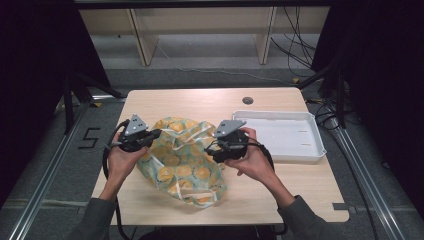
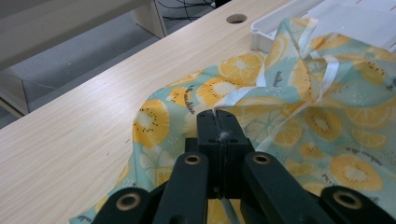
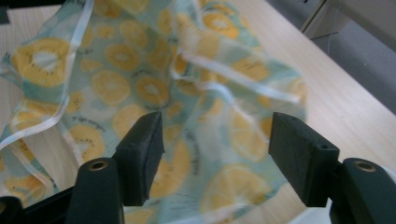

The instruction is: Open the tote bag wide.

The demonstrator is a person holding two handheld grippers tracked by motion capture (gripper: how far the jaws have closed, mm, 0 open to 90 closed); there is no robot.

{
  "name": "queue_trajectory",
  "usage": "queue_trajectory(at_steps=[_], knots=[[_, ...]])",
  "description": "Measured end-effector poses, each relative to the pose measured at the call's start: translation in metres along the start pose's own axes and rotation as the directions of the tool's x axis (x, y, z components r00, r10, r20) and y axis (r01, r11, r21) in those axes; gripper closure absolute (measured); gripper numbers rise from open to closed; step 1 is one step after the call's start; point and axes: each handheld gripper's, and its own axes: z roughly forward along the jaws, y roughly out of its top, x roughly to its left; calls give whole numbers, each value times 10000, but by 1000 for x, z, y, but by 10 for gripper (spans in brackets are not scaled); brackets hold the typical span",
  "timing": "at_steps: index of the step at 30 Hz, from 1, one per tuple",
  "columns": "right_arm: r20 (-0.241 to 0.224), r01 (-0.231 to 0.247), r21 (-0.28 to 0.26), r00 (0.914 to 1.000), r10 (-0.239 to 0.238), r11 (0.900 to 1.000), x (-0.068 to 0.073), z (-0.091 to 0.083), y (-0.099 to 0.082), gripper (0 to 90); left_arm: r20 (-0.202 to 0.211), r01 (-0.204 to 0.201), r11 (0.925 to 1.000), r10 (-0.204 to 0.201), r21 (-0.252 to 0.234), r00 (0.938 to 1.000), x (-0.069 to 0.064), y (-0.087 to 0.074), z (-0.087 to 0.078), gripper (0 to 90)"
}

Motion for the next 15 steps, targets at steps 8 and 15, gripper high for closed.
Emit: queue_trajectory(at_steps=[8, 15], knots=[[742, 808, 1327, 9931, -912, 9879, 19, 46, -6, 302, 59, 119, 9998, -118, -133, 9999, 4, -1, -4, 890], [821, 1544, 1530, 9823, -1682, 9761, 3, 58, 7, 876, -13, 298, 9995, -298, -41, 9996, 12, -9, -7, 875]])
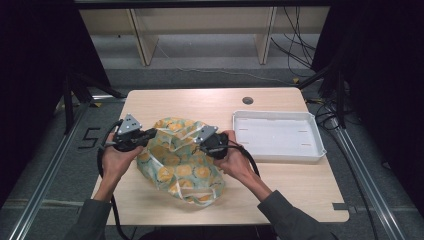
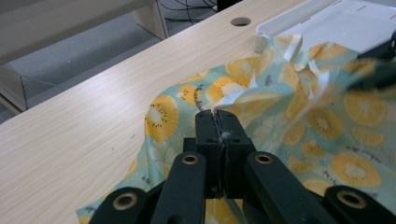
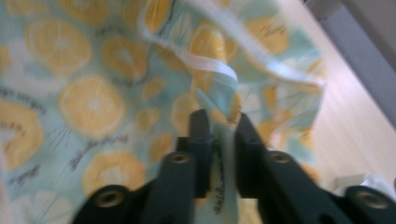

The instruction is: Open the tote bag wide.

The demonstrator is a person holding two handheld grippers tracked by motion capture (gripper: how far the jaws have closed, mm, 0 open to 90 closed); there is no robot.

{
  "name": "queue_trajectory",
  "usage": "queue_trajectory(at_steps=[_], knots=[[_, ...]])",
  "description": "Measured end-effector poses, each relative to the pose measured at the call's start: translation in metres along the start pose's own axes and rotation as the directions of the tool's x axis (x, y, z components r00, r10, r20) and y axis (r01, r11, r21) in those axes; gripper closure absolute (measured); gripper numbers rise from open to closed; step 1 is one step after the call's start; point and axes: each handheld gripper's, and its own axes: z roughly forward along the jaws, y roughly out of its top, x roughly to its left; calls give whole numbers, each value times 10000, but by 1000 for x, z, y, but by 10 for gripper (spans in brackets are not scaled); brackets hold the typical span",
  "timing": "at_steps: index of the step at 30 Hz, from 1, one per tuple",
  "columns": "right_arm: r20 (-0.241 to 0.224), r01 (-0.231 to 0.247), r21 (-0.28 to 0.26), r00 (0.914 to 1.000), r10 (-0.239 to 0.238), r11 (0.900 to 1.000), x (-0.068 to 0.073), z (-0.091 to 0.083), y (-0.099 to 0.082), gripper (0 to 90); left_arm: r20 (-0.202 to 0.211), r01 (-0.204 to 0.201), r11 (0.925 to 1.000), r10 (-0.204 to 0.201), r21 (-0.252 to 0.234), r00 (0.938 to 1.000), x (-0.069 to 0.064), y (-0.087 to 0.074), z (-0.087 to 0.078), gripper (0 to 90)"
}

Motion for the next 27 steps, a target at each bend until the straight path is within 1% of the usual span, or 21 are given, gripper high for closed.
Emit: queue_trajectory(at_steps=[2, 3, 4, 5, 6, 7, 8, 9, 11, 12, 13, 15, 17, 18, 19, 21, 22, 23, 24, 25, 27], knots=[[38, -111, -232, 9999, 112, 9997, -10, -3, 7, 900, 23, 182, 9998, -182, 17, 9998, 4, -5, 0, 868], [-61, -182, -364, 9998, 180, 9992, -14, -4, 11, 900, 177, 92, 9998, -95, 179, 9998, 8, -9, 0, 857], [-413, -478, -666, 9981, 451, 9966, -21, -7, 16, 900, 127, 411, 9990, -413, 197, 9991, 7, -11, 0, 827], [-390, -621, -812, 9975, 591, 9948, -26, -8, 19, 900, 174, 368, 9987, -374, 361, 9991, 9, -15, 0, 804], [-346, -676, -941, 9973, 646, 9933, -33, -9, 23, 900, 32, 395, 9983, -396, 437, 9992, 10, -17, 0, 772], [-375, -801, -1098, 9964, 764, 9907, -38, -10, 27, 900, 96, 184, 9985, -190, 521, 9998, 12, -21, 0, 743], [-555, -1040, -1282, 9937, 976, 9863, -44, -10, 33, 900, 83, 233, 9981, -238, 565, 9997, 11, -22, -1, 686], [-580, -1106, -1246, 9929, 1040, 9860, -48, -11, 35, 900, 124, 111, 9972, -121, 734, 9998, 10, -23, -3, 637], [-438, -1099, -1331, 9935, 1049, 9850, -54, -9, 42, 900, -138, -76, 9949, 90, 1009, 9999, 3, -22, -8, 512], [-590, -1262, -1444, 9912, 1188, 9814, -57, -8, 45, 900, -274, -437, 9900, 478, 1342, 9985, 2, -21, -15, 471], [-578, -1231, -1446, 9916, 1159, 9818, -60, -7, 47, 900, -512, -194, 9936, 252, 1116, 9984, -4, -19, -19, 425], [-450, -1355, -1372, 9904, 1305, 9812, -63, -6, 52, 900, -815, -93, 9956, 170, 933, 9965, -12, -16, -31, 351], [-412, -1291, -1387, 9914, 1245, 9819, -67, -5, 55, 900, -1076, -89, 9981, 155, 611, 9941, -20, -13, -39, 348], [-293, -1348, -1436, 9908, 1320, 9804, -68, -5, 56, 900, -1216, -110, 9980, 184, 620, 9924, -27, -12, -42, 356], [-353, -1395, -1431, 9901, 1358, 9798, -68, -5, 56, 900, -1165, -340, 9971, 418, 682, 9923, -34, -11, -43, 359], [-411, -1392, -1441, 9900, 1346, 9797, -68, -5, 57, 900, -1058, -790, 9929, 882, 887, 9905, -48, -11, -35, 362], [-393, -1399, -1484, 9900, 1355, 9790, -68, -4, 57, 900, -1186, -979, 9890, 1110, 1106, 9867, -54, -12, -27, 348], [-371, -1389, -1512, 9902, 1348, 9787, -68, -4, 57, 900, -1241, -1266, 9795, 1467, 1566, 9814, -57, -12, -19, 327], [-438, -1431, -1532, 9895, 1379, 9778, -68, -4, 57, 900, -1341, -1359, 9721, 1631, 1913, 9775, -59, -13, -12, 316], [-471, -1519, -1520, 9881, 1463, 9766, -68, -5, 57, 900, -1589, -1295, 9683, 1652, 2138, 9734, -61, -15, 2, 309], [-504, -1511, -1546, 9882, 1449, 9763, -69, -7, 58, 900, -1636, -1539, 9507, 2026, 2692, 9655, -60, -17, 19, 282]])
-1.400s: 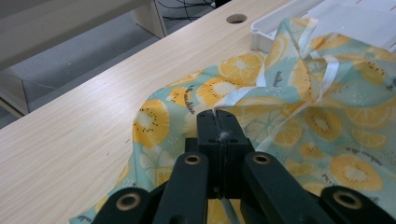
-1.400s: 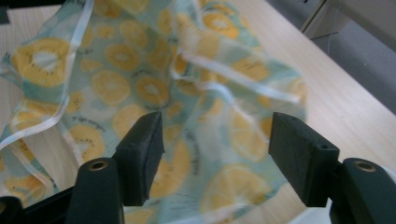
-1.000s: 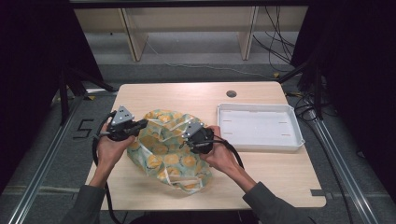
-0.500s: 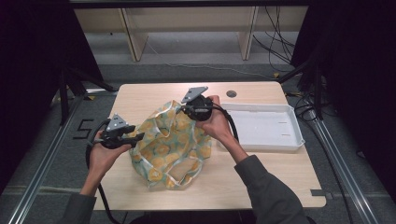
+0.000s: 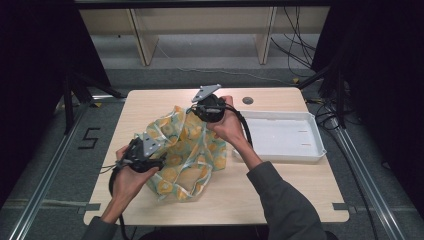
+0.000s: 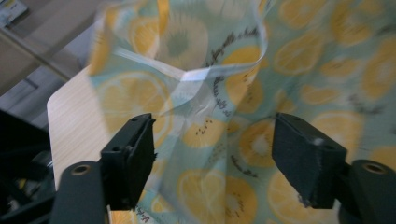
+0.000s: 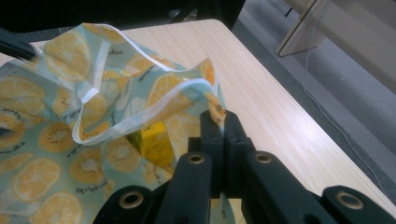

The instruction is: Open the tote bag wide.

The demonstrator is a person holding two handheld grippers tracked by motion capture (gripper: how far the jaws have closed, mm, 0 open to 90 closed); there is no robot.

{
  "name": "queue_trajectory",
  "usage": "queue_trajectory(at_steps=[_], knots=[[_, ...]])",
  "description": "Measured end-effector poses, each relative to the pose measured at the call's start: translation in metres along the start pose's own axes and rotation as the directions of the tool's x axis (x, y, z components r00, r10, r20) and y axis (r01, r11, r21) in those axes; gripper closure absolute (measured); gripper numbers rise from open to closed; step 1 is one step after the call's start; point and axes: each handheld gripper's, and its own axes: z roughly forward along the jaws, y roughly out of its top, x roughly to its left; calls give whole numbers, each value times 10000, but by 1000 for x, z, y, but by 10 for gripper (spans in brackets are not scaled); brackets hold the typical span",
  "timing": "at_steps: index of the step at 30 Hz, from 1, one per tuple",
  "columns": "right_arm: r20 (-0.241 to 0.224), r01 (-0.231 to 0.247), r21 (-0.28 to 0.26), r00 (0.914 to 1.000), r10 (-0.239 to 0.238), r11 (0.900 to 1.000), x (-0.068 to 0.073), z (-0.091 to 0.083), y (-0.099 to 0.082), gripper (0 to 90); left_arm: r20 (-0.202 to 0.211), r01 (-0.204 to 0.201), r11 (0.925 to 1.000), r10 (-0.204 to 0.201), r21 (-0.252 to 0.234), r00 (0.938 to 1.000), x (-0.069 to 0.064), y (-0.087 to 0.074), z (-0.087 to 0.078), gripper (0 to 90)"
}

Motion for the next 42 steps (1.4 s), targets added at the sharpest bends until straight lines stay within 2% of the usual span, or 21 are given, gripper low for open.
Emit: queue_trajectory(at_steps=[1, 2, 4, 5, 6, 7, 10, 12, 13, 15, 16, 17, 18, 24, 26, 31, 32, 33, 35, 38, 42], knots=[[-25, -140, -33, 9999, 140, 9999, 0, -1, 0, 900, -107, 38, 9996, -35, 297, 9999, -2, 2, 11, 284], [-45, -16, -104, 10000, 15, 9999, -2, -2, 0, 900, -544, -13, 9993, 34, 379, 9985, -6, 2, 23, 273], [-66, -31, -129, 10000, 30, 9999, -3, -4, -1, 900, -797, -21, 9989, 59, 475, 9968, -8, 3, 33, 266], [-44, -24, -132, 10000, 24, 9999, -4, -5, -1, 900, -1012, -244, 9978, 306, 619, 9944, -7, 4, 37, 278], [-105, -83, -84, 9999, 83, 9999, -5, -7, -2, 900, -1310, -301, 9973, 388, 672, 9906, -7, 4, 38, 335], [-3, -52, -176, 10000, 52, 9998, -5, -7, -3, 900, -1375, -648, 9959, 729, 629, 9878, -5, 4, 39, 454], [116, -86, -101, 9999, 87, 9999, -9, -8, -6, 900, -1091, -550, 9984, 534, -118, 9926, 5, 4, 32, 696], [106, -183, -115, 9998, 184, 9998, -12, -9, -9, 900, -943, -933, 9954, 906, -241, 9914, 17, 7, 24, 803], [97, -286, -7, 9995, 286, 9996, -13, -8, -10, 900, -964, -800, 9960, 758, -401, 9925, 22, 7, 21, 831], [275, -315, 4, 9991, 315, 9995, -14, -5, -13, 900, -516, -417, 9963, 378, -754, 9979, 33, 9, 16, 844], [359, -302, -51, 9989, 304, 9995, -15, -3, -14, 900, -198, 81, 9969, -97, -781, 9998, 42, 11, 14, 846], [387, -412, 56, 9984, 410, 9991, -14, -1, -15, 900, 0, 316, 9961, -317, -823, 9995, 48, 11, 14, 844], [434, -348, 153, 9985, 341, 9993, -14, 1, -16, 900, 366, 467, 9961, -441, -744, 9984, 58, 12, 15, 841], [846, -301, 806, 9961, 232, 9963, -15, 20, -20, 896, 785, 1458, 9878, -1413, -549, 9868, 82, 9, 30, 843], [937, -229, 997, 9955, 135, 9948, -16, 26, -22, 895, 901, 1510, 9874, -1463, -473, 9851, 89, 6, 38, 841], [1207, -230, 1519, 9927, 46, 9881, -17, 43, -30, 881, 1065, 1662, 9856, -1623, -294, 9810, 93, 3, 56, 842], [1262, -232, 1638, 9920, 24, 9862, -17, 46, -32, 876, 1071, 2451, 9695, -2435, -16, 9640, 89, 1, 58, 841], [1273, -296, 1703, 9918, 78, 9850, -16, 51, -35, 868, 1062, 2530, 9674, -2524, 80, 9618, 90, 1, 61, 841], [1325, -424, 1929, 9910, 168, 9803, -15, 57, -40, 844, 1016, 2520, 9672, -2540, 321, 9618, 88, 0, 70, 841], [1308, -520, 2073, 9911, 250, 9769, -14, 64, -45, 795, 981, 2697, 9615, -2738, 533, 9568, 87, -2, 79, 843], [1250, -779, 2174, 9908, 514, 9730, -11, 69, -51, 629, 1090, 2838, 9566, -2896, 659, 9509, 83, -7, 89, 844]])
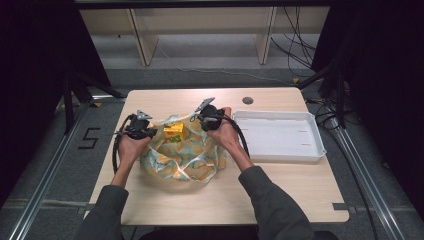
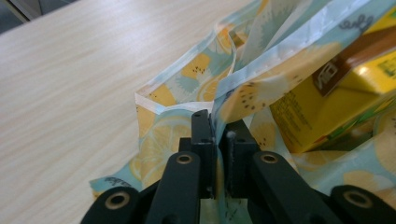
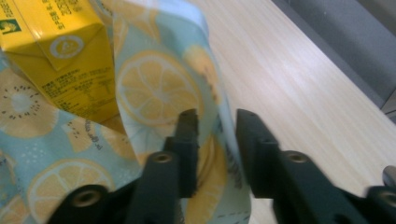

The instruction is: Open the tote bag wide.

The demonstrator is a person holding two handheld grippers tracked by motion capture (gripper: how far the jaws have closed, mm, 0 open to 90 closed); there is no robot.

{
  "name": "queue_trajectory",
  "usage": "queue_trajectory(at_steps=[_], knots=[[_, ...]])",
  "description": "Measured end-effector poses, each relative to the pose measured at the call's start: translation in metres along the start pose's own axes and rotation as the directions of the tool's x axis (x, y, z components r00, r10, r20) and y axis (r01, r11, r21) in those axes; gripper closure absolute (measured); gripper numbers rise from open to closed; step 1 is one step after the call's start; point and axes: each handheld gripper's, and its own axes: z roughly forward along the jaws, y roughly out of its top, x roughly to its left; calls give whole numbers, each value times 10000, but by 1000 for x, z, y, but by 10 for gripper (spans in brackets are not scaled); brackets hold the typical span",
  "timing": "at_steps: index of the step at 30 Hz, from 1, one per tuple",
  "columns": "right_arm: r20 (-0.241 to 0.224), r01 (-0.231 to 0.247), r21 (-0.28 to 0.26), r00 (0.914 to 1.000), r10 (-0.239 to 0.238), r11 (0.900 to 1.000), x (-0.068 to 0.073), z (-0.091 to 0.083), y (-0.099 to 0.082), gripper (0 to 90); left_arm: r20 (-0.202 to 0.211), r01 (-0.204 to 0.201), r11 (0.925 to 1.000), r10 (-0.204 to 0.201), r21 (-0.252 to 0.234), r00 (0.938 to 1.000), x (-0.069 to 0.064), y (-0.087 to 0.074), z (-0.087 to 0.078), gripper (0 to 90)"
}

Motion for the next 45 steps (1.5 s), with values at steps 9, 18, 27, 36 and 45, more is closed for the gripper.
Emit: queue_trajectory(at_steps=[9, 18, 27, 36, 45], knots=[[-492, -228, -1708, 9987, 146, 9850, -2, -41, -4, 776, 51, 171, 9998, -171, 119, 9998, 3, -6, 2, 835], [-339, -371, -1340, 9989, 328, 9903, -2, -16, -10, 881, 111, 130, 9999, -130, 19, 9999, 5, -12, -4, 815], [-730, -653, -1920, 9960, 521, 9792, 4, -24, -1, 628, 78, 196, 9998, -197, 28, 9998, 6, -17, -4, 825], [97, -519, -590, 9986, 526, 9969, -1, 3, -8, 900, 378, 106, 9999, -107, 17, 9992, 7, -17, -9, 786], [127, 11, 804, 9999, -21, 9968, 15, 23, -21, 900, 286, 183, 9997, -188, 187, 9994, 4, -18, 1, 802]])
